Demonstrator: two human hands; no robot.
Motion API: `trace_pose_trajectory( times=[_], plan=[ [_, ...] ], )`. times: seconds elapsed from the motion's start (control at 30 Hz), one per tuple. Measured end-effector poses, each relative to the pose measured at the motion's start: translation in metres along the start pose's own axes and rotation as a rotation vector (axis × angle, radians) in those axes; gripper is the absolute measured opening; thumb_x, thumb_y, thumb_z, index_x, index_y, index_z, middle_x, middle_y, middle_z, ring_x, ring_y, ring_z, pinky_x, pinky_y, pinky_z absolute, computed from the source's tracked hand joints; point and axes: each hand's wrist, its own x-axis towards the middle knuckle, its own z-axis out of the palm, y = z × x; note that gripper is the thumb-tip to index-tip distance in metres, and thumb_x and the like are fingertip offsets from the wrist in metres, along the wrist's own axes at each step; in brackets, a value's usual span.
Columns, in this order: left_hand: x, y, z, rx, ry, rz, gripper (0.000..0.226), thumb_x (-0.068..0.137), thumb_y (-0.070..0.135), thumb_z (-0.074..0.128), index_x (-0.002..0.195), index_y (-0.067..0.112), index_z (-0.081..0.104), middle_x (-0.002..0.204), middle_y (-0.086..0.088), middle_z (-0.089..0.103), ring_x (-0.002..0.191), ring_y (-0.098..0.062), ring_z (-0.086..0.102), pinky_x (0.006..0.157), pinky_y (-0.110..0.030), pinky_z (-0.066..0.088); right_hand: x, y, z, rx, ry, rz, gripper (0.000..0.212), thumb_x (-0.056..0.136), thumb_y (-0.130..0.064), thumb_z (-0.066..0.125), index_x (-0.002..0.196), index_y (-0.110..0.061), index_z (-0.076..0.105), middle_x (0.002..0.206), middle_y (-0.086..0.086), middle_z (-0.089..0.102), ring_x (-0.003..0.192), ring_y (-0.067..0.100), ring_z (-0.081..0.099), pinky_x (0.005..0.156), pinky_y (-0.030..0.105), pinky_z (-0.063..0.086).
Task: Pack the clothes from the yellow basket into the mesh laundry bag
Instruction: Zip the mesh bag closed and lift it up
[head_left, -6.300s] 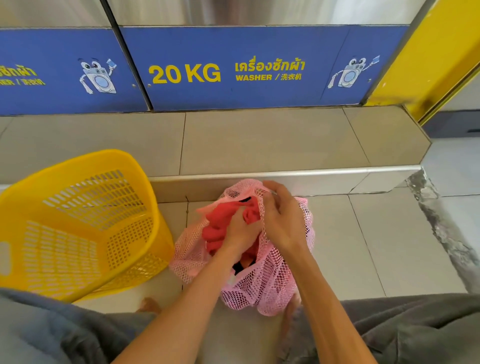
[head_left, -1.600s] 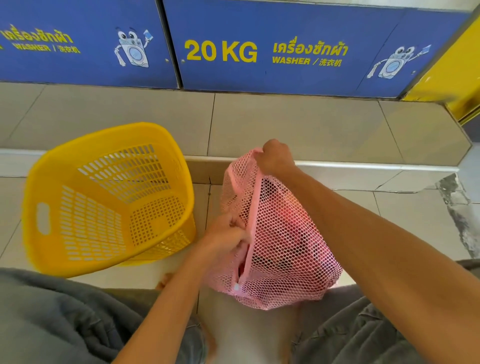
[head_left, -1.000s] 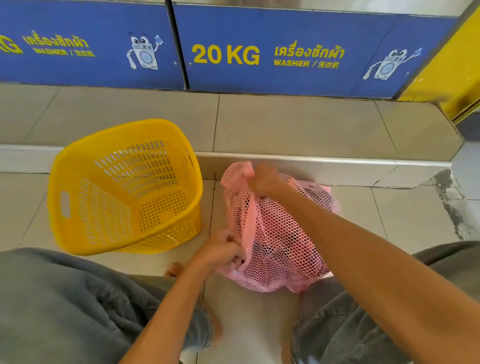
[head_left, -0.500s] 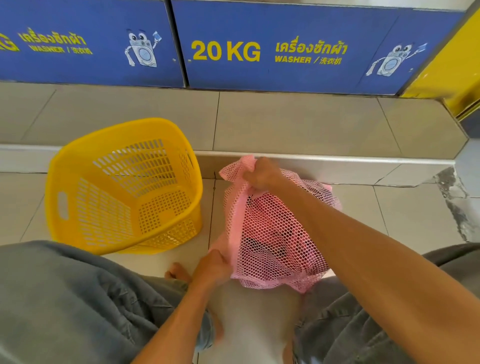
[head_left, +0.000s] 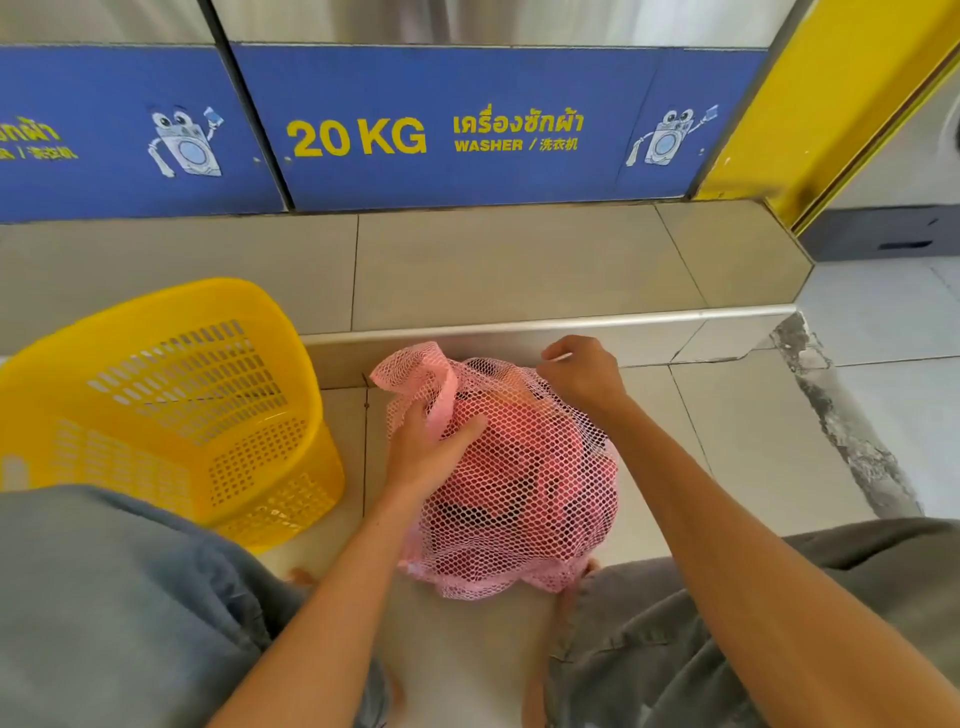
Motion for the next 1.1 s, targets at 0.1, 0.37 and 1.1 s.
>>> trace_pose_trajectory(
  times=[0.1,0.37,1.1],
  plan=[
    [0.007,0.002,0.018,0.080,-0.080,-0.052,0.139,0.042,0.092,0.065,0.154,0.035,0.005,0.163,0.002,0.014,0.146,-0.030,0.023,0.113,-0.061,0.026,0.004,0.059,-0.013,0.000,0.069,0.213,0.047,0.087,-0.017,0.077,0.132,-0.011,0.063,0.137,0.012,0.066,0.119,0.029,0.063,0.097,0.039,0.053],
    [0.036,-0.028,0.036,0.189,-0.078,-0.125,0.132,0.046,0.060,0.084,0.151,0.029,0.010,0.148,-0.004,0.042,0.131,-0.029,0.044,0.110,-0.046,0.035,0.001,0.110,0.024,0.312,-0.310,0.514,0.109,0.070,-0.061,0.087,0.154,-0.009,0.041,0.158,0.017,0.048,0.132,0.036,0.054,0.115,0.053,0.043],
    [0.047,-0.080,-0.023,-0.258,-0.140,-0.378,0.120,0.050,0.066,0.084,0.149,0.034,0.024,0.144,0.000,0.049,0.126,-0.025,0.051,0.106,-0.045,0.039,-0.007,0.097,0.074,0.765,-0.506,0.428,0.098,0.070,-0.071,0.080,0.152,-0.031,0.044,0.140,0.004,0.068,0.123,0.029,0.068,0.110,0.053,0.051]
  ],
)
